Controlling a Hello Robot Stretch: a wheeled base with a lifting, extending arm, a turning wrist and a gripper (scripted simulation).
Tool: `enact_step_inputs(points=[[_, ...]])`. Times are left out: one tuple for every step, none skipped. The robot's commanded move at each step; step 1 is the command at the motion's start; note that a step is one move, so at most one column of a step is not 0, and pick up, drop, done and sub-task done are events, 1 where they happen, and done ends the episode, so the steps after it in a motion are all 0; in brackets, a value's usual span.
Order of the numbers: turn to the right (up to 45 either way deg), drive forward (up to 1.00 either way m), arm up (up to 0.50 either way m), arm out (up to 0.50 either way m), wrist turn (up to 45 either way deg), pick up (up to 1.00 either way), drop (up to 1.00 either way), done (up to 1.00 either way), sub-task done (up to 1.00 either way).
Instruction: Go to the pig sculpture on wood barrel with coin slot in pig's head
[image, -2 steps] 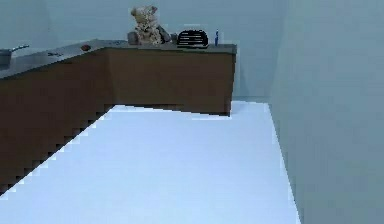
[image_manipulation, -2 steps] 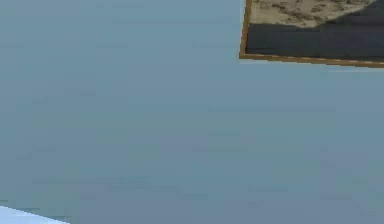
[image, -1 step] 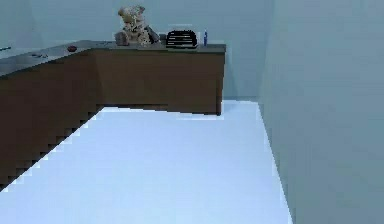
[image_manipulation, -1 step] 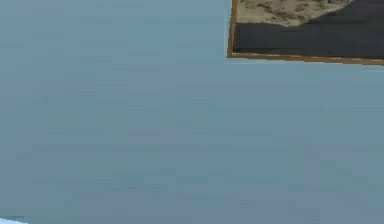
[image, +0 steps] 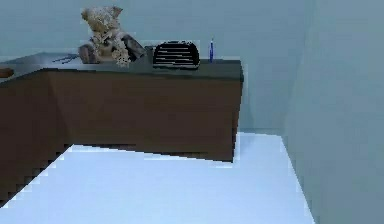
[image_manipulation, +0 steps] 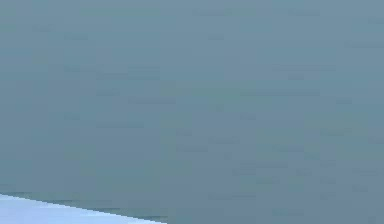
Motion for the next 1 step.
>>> enact_step_inputs(points=[[0.0,1.00,0.00,0.00,0.0,0.00,0.00,0.00,0.00]])
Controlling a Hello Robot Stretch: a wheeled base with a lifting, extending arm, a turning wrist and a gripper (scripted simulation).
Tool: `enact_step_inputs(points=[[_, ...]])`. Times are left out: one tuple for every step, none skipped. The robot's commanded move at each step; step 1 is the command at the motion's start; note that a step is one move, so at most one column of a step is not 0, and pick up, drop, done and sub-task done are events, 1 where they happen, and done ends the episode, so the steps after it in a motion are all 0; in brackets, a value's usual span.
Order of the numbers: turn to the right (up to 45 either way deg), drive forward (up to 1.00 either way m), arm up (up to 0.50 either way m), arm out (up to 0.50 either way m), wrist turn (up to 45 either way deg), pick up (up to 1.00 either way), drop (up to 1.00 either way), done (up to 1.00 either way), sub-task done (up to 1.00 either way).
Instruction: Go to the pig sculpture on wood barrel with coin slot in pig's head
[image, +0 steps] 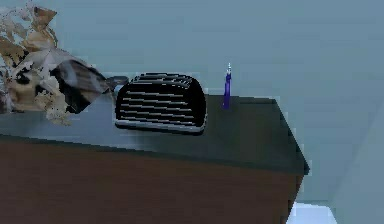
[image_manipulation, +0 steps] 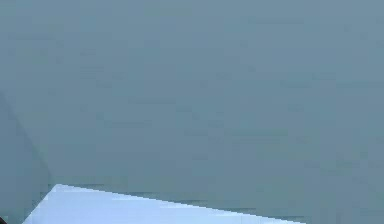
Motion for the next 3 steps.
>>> enact_step_inputs(points=[[0.0,0.15,0.00,0.00,0.0,0.00,0.00,0.00,0.00],[-36.0,0.00,0.00,0.00,0.0,0.00,0.00,0.00,0.00],[0.0,0.00,0.00,0.00,0.0,0.00,0.00,1.00,0.00]])
